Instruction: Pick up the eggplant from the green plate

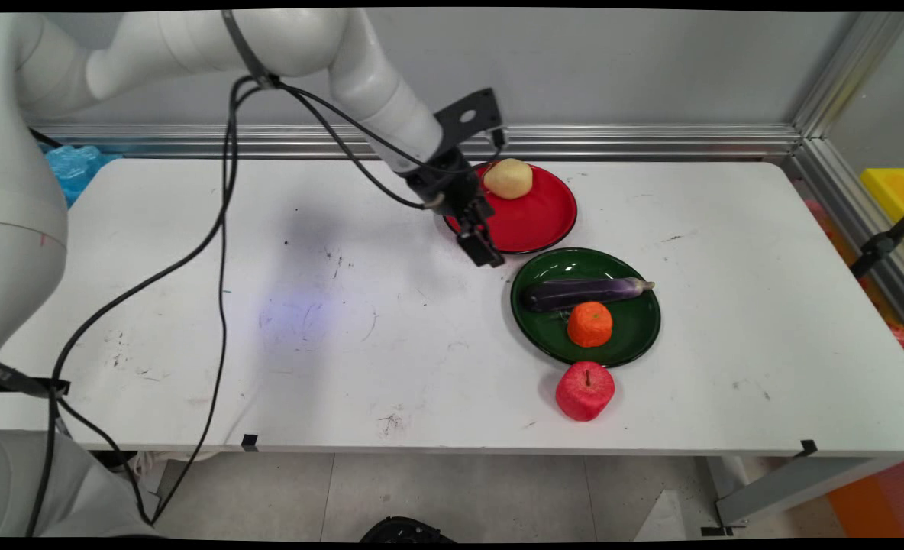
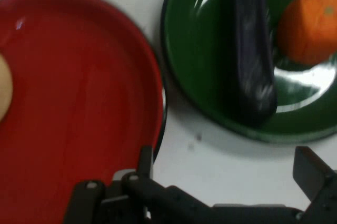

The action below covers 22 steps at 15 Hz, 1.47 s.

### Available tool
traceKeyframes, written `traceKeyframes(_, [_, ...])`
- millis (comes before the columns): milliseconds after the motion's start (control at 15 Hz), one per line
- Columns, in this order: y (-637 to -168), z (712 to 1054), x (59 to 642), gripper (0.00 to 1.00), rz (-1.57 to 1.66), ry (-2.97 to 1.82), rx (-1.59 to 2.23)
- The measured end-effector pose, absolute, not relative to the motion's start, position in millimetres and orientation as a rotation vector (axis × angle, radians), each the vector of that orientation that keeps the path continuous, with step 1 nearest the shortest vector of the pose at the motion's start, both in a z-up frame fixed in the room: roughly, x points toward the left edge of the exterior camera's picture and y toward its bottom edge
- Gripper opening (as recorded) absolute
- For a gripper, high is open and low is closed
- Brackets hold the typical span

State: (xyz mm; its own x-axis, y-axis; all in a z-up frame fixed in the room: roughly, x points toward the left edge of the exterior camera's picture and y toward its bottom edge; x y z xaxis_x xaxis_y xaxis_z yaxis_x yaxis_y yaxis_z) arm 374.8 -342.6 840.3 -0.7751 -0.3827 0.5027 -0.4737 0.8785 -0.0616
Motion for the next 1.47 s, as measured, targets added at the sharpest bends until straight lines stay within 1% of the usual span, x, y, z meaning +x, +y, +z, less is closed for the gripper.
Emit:
traceKeyframes(533, [-337.2, 808.8, 325.7, 1.00, 0.278, -2.481, 0.564])
traceKeyframes(867, [-335.9, 790.6, 309.6, 1.00, 0.290, -2.462, 0.534])
traceKeyframes(1467, [-338.7, 768.4, 292.0, 1.00, 0.306, -2.441, 0.494])
